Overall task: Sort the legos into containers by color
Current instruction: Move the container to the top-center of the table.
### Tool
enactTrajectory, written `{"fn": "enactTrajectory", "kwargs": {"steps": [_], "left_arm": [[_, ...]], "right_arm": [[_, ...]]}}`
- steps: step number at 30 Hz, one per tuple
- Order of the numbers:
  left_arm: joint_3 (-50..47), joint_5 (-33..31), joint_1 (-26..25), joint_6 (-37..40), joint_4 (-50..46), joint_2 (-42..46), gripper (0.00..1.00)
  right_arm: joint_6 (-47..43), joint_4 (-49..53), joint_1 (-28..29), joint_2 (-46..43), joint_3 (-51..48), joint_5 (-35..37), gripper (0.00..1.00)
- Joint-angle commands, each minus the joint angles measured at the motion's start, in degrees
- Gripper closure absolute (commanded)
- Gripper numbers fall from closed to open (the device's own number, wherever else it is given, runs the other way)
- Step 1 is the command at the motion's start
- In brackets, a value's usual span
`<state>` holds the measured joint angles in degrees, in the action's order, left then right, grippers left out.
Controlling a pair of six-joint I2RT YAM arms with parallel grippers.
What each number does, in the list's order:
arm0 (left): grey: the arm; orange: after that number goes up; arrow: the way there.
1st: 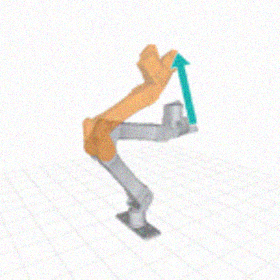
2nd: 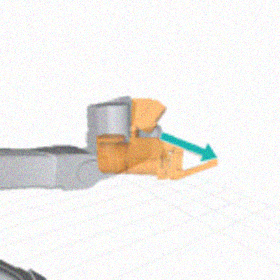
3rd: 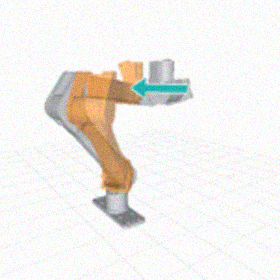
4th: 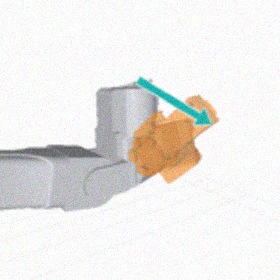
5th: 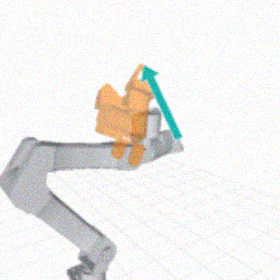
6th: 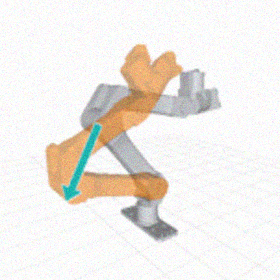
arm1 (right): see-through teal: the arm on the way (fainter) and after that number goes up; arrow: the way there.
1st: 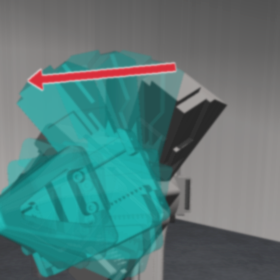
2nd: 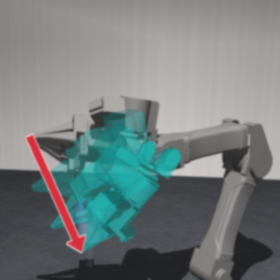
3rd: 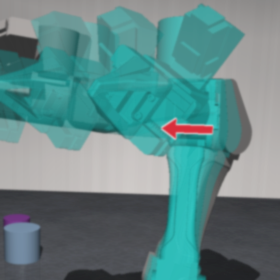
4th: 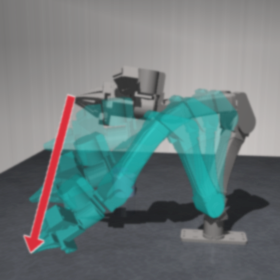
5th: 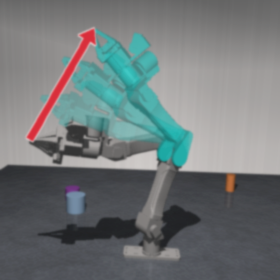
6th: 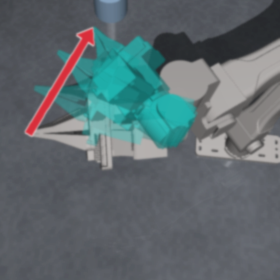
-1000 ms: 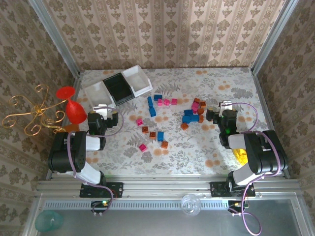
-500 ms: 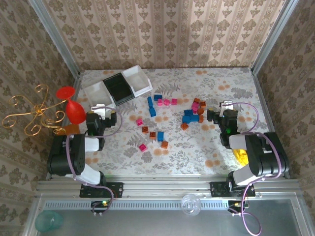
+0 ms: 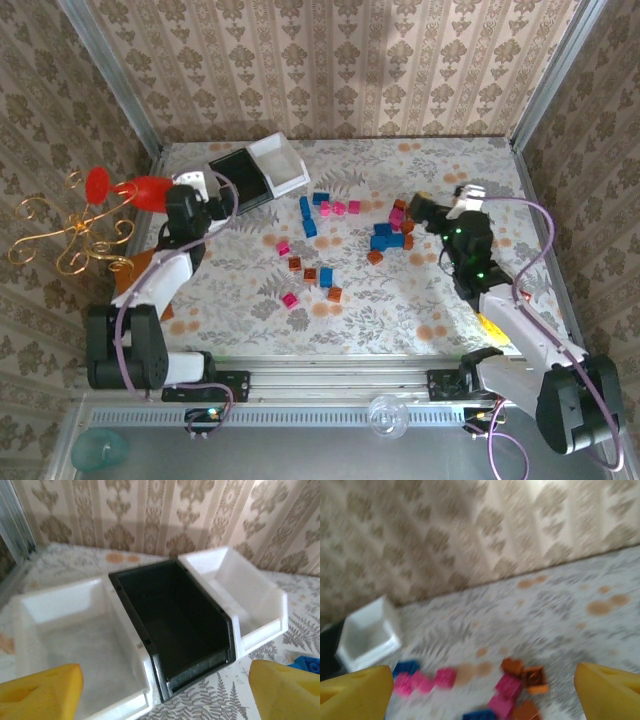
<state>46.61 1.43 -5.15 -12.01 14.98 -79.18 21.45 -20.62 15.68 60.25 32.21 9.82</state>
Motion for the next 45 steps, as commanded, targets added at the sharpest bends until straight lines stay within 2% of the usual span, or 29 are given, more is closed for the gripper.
{"fn": "enactTrajectory", "kwargs": {"steps": [1, 6, 16, 19, 22, 28, 33, 38, 45], "left_arm": [[4.9, -3.3, -1.3, -3.6, -9.3, -5.8, 0.15], [13.7, -6.2, -1.5, -3.8, -15.0, -15.7, 0.18], [25.1, -13.2, -2.1, -5.1, -21.5, -27.5, 0.19], [28.7, -13.1, -1.8, -5.6, -24.0, -30.5, 0.21], [33.2, -11.9, -1.5, -5.7, -27.8, -34.0, 0.27], [39.7, -7.8, -0.1, -6.6, -33.3, -39.2, 0.44], [44.4, -5.6, -1.0, -5.7, -36.0, -42.4, 0.58], [53.2, -5.1, -3.0, -5.3, -39.1, -48.2, 0.65], [67.4, -4.6, -7.8, -5.8, -43.4, -56.5, 0.68]], "right_arm": [[0.4, 4.4, 3.0, 2.9, -0.2, -0.7, 0.06], [0.5, 2.4, 3.3, 3.6, -2.9, 0.5, 0.05], [-0.4, 2.9, 3.3, 2.5, -4.0, 2.3, 0.03], [-0.4, 2.7, 3.3, 3.0, -4.0, 2.4, 0.03], [-0.3, 2.8, 3.3, 3.9, -3.8, 2.4, 0.03], [0.0, 3.0, 3.3, 5.2, -3.4, 2.5, 0.02], [0.3, 3.5, 3.3, 6.3, -3.0, 2.6, 0.02], [0.6, 4.1, 3.4, 7.3, -2.5, 2.4, 0.02], [1.1, 4.1, 3.3, 8.3, -2.3, 2.1, 0.02]]}}
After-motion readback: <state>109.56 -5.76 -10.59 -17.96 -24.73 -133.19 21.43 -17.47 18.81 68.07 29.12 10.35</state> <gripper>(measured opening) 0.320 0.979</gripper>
